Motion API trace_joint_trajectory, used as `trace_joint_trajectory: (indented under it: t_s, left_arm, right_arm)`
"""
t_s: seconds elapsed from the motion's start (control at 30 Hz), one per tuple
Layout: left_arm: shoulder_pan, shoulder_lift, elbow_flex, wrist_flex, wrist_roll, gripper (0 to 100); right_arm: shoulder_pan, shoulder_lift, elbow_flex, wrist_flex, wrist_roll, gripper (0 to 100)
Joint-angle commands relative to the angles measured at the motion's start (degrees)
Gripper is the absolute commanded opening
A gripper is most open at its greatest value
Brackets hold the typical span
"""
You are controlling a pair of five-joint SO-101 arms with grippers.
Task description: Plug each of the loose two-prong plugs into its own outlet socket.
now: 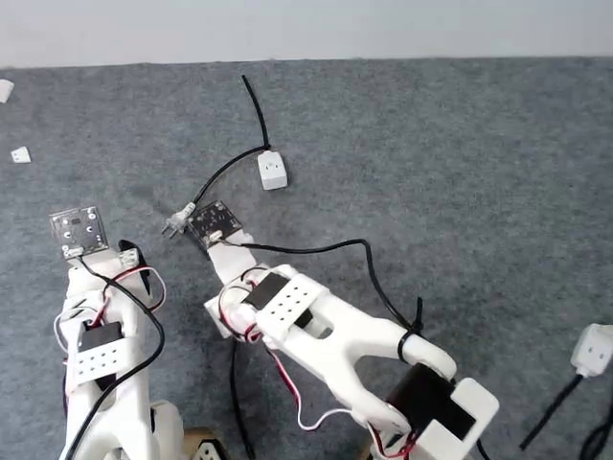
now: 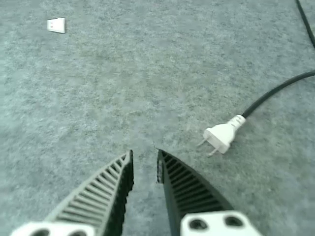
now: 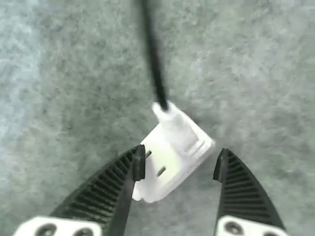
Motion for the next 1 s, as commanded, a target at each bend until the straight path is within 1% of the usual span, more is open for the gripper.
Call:
trace_joint_trajectory:
  t_s: [0.0,0.17,0.23,0.3,0.37,0.43,0.5,0.6,0.67,0.77,0.87,0.97]
  left_arm:
    - [-1.3,-1.1,-0.7,-1.5,-0.1,8]
    - [-2.4,-1.1,-0.8,-1.6,-0.1,8]
    - [-2.3,-1.1,-0.8,-1.6,-0.1,8]
    - [-2.3,-1.1,-0.8,-1.6,-0.1,8]
    - [-2.3,-1.1,-0.8,-1.6,-0.1,8]
    - [-2.3,-1.1,-0.8,-1.6,-0.1,8]
    - [-2.3,-1.1,-0.8,-1.6,-0.1,8]
    - [-2.4,-1.0,-0.8,-1.6,-0.1,8]
    - [-2.5,-0.8,-0.7,-1.6,-0.4,8]
    - [-2.5,-0.8,-0.6,-1.6,-0.4,8]
    - [-2.4,-0.8,-0.6,-1.6,-0.4,8]
    - [-2.4,-0.7,-0.5,-1.4,-0.4,8]
  right_arm:
    - [-2.6,-0.3,-3.3,0.0,-1.1,23.5]
    - [-3.1,2.2,-4.3,0.2,-1.1,22.8]
    - [-3.0,3.4,-5.9,1.4,-1.1,17.4]
    - [-2.9,4.4,-7.7,3.3,-0.4,8.3]
    - [-2.9,5.2,-9.2,4.4,3.9,0.4]
    - [-2.4,5.2,-9.5,5.7,6.6,2.0]
    - [-0.7,4.1,-9.6,6.8,6.5,0.6]
    - [4.0,-0.8,-9.5,11.0,6.9,0.8]
    - [8.5,-6.3,-9.3,16.5,7.6,0.8]
    - [15.3,-15.7,-7.9,23.5,11.8,0.8]
    - [21.8,-25.5,-3.6,25.2,14.4,0.8]
    - [31.7,-34.4,2.0,24.9,17.3,0.8]
